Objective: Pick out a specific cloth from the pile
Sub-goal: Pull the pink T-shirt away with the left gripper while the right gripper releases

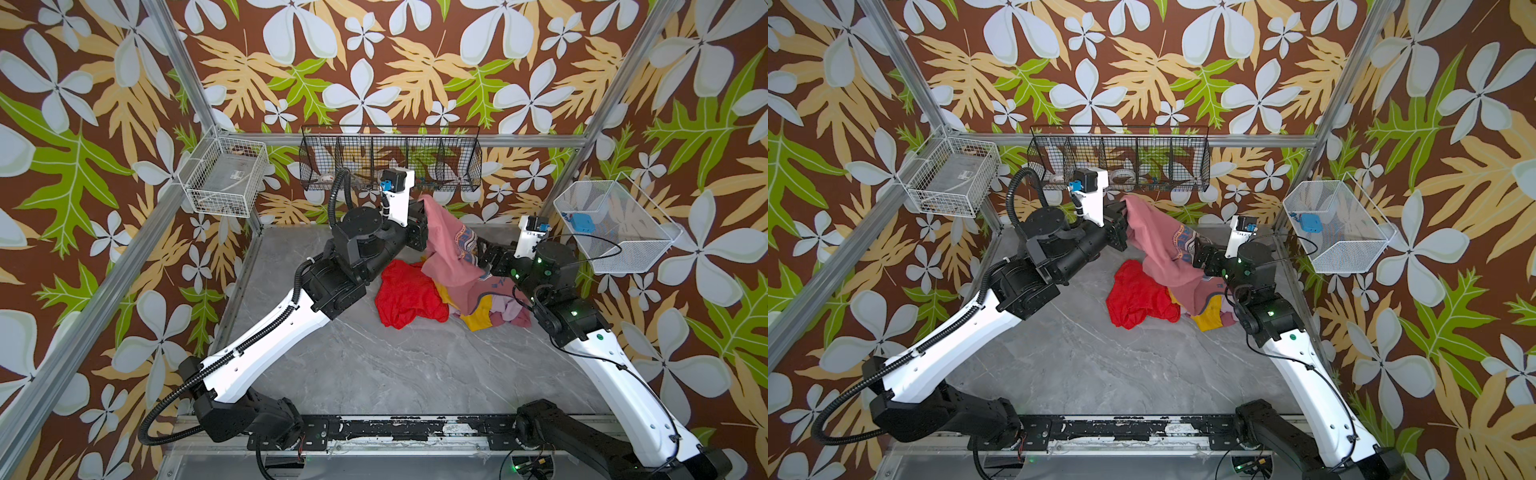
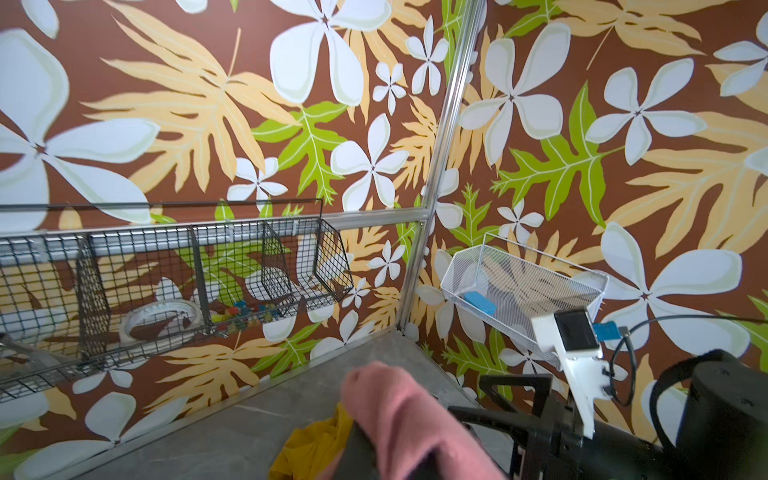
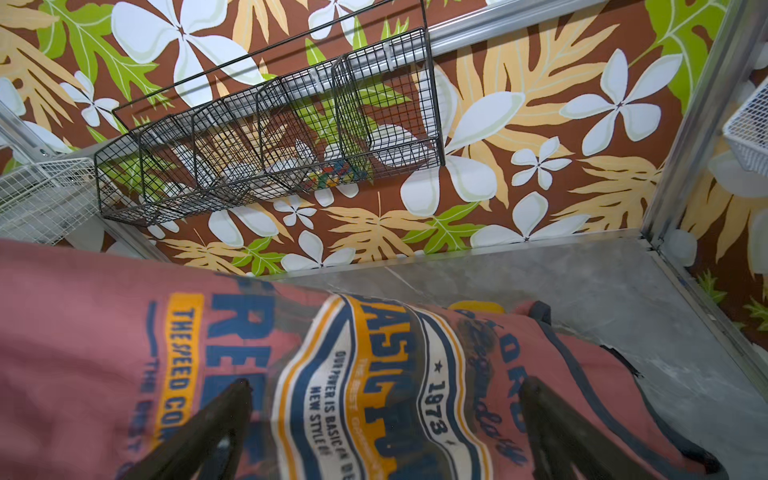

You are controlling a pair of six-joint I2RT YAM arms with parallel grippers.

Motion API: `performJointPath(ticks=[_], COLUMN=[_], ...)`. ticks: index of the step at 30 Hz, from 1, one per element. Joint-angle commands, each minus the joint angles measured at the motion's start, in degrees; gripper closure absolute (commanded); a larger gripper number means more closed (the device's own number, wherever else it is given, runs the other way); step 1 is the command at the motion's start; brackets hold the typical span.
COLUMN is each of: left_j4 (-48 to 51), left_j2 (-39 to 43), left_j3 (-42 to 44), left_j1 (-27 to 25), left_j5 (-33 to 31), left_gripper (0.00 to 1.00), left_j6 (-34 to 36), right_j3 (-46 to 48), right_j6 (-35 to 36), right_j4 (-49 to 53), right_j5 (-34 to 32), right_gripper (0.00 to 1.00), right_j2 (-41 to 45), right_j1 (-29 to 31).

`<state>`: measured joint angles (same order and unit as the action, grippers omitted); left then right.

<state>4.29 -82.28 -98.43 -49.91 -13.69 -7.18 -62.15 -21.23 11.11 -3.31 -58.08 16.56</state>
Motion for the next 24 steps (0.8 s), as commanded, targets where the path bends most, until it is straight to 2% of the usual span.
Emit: performJointPath(ticks=[1, 7, 16, 24], left_j4=[0.36, 0.28, 0.19, 0.84], left_j2=[0.34, 0.89, 3.59, 6.61], left_j3=[-1.94, -5.03, -8.0, -7.44], left_j1=[0.25, 0.34, 0.34, 0.98], left_j5=[-3.27, -3.74, -7.66, -17.95], left_gripper=[1.0, 1.0, 1.0, 1.0], left_j6=[2.29, 4.31, 8.86, 12.3], right_j3=[0.76, 3.01, 5.02, 4.93], right_j6=[2.66, 3.57, 3.48, 2.78], right_j4=[-1.56, -1.64, -1.8, -2.68], right_j5=[-0.05, -0.5, -4.68, -5.52], right_gripper=[0.0, 0.0, 0.01, 0.0], right_j2=[0.81, 1.13, 0.37, -0.19], right_j1=[0.0, 0.05, -0.03, -0.04])
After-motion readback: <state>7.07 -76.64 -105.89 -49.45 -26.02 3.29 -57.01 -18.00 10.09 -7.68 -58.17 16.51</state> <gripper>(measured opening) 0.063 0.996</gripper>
